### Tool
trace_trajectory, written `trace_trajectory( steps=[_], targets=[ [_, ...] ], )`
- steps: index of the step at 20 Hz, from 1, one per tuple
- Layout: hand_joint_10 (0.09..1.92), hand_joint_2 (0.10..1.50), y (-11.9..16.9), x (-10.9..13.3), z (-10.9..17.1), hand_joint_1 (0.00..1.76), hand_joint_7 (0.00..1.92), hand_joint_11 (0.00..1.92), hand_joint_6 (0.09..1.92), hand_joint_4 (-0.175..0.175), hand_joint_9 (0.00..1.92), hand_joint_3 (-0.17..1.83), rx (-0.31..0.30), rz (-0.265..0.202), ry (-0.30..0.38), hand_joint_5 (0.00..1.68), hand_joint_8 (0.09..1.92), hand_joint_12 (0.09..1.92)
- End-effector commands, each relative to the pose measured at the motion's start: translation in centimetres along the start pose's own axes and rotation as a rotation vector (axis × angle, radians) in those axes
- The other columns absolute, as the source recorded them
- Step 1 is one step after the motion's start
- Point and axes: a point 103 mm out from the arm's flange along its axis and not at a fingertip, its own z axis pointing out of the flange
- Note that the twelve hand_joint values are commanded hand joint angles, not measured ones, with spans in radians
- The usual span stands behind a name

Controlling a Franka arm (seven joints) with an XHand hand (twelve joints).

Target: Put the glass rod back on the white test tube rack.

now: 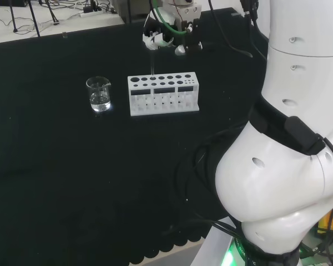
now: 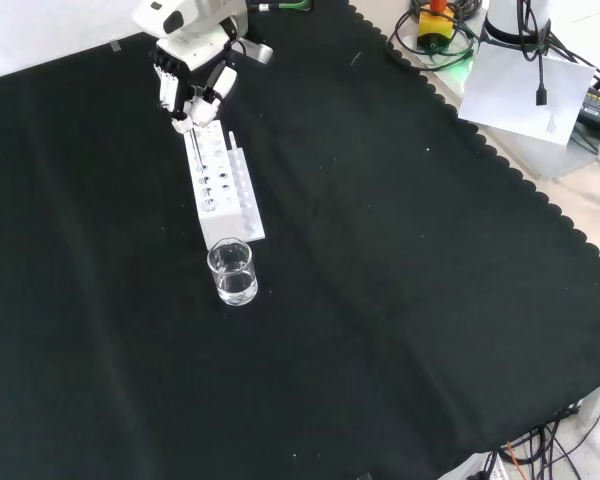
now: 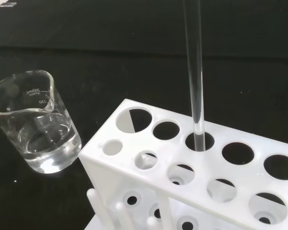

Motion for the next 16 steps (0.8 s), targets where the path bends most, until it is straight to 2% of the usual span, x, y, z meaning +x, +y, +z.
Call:
trace_trajectory(
  steps=[1, 6, 8, 9, 10, 12, 14, 16],
  targets=[
    [0.95, 1.11, 0.1, -0.1, 0.4, 1.28, 1.00, 1.65, 0.60, -0.175, 1.62, 0.00, 0.008, 0.002, -0.002, 1.04, 1.31, 0.91],
    [0.95, 1.11, 0.0, -0.3, 0.8, 1.28, 1.00, 1.66, 0.60, -0.175, 1.62, 0.00, 0.041, -0.003, 0.019, 1.04, 1.30, 0.91],
    [0.91, 1.09, 0.1, -0.4, 0.7, 1.29, 1.08, 1.70, 0.65, -0.175, 1.67, -0.01, 0.089, -0.009, 0.008, 1.03, 1.16, 0.90],
    [0.89, 1.08, 0.0, -0.5, 0.6, 1.29, 1.14, 1.74, 0.73, -0.175, 1.71, -0.02, 0.106, -0.009, 0.014, 1.01, 1.01, 0.90],
    [0.88, 1.07, 0.0, -0.5, 0.5, 1.34, 1.19, 1.79, 0.82, -0.175, 1.74, -0.07, 0.118, -0.009, 0.017, 0.92, 0.85, 0.90],
    [0.86, 0.98, -0.1, -0.5, 0.3, 1.44, 1.04, 1.87, 0.94, -0.175, 1.77, -0.15, 0.129, -0.013, 0.021, 0.66, 0.81, 0.91],
    [0.86, 0.92, -0.3, -0.4, 0.0, 1.49, 0.87, 1.91, 0.82, -0.175, 1.78, -0.17, 0.128, -0.015, 0.022, 0.40, 0.84, 0.93],
    [0.87, 0.90, -0.5, -0.4, -0.3, 1.51, 0.78, 1.92, 0.69, -0.175, 1.77, -0.17, 0.129, -0.014, 0.019, 0.30, 0.83, 0.94]
  ],
)
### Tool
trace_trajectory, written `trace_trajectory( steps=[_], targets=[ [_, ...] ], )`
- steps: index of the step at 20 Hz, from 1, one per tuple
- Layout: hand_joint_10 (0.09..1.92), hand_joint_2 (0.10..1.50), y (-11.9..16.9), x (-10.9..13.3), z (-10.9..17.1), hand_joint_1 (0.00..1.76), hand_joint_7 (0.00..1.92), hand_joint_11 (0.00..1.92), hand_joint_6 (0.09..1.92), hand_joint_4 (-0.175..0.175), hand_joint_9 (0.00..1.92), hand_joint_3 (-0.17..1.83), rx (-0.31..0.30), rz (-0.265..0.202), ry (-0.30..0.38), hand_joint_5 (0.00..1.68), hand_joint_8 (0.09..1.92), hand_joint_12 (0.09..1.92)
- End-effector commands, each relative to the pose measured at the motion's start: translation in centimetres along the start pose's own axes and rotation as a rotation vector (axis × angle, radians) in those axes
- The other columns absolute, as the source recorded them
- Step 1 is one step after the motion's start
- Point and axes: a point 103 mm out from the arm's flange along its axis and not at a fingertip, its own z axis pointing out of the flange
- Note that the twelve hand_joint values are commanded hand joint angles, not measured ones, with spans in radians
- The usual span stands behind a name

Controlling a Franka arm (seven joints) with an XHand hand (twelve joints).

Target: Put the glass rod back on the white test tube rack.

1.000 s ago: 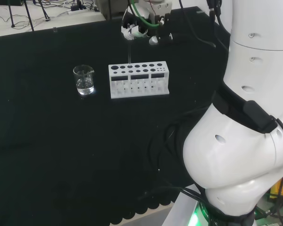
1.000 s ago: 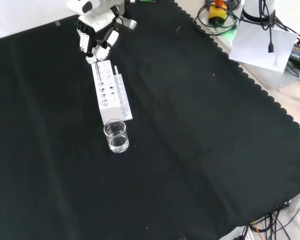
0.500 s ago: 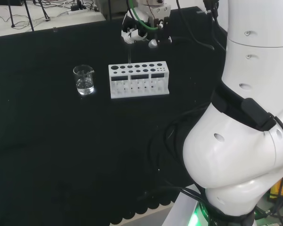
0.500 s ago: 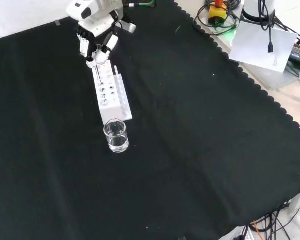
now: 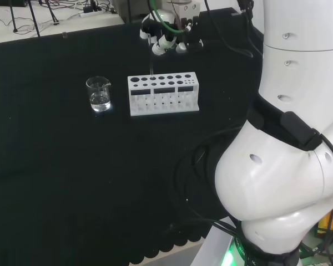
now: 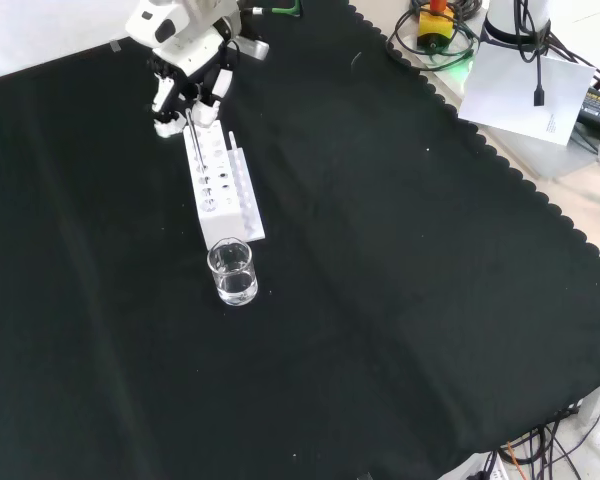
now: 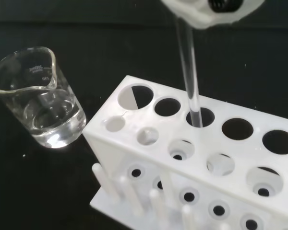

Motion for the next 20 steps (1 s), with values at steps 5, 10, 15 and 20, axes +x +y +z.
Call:
trace_trajectory(
  steps=[5, 10, 15, 20],
  targets=[
    [0.90, 0.88, -1.4, -0.4, -1.1, 1.52, 0.70, 1.92, 0.53, -0.175, 1.75, -0.17, 0.013, 0.011, -0.007, 0.27, 0.81, 0.96],
    [0.90, 0.88, -2.8, -0.4, -3.3, 1.52, 0.70, 1.92, 0.48, -0.175, 1.75, -0.17, -0.009, 0.039, -0.028, 0.29, 0.80, 0.97],
    [0.91, 0.88, -4.8, 0.4, -5.8, 1.53, 0.70, 1.92, 0.48, -0.175, 1.75, -0.17, -0.046, 0.053, -0.052, 0.30, 0.80, 0.98],
    [0.91, 0.88, -5.6, 1.5, -6.9, 1.53, 0.70, 1.92, 0.48, -0.175, 1.74, -0.17, -0.061, 0.053, -0.076, 0.32, 0.79, 0.98]
  ],
)
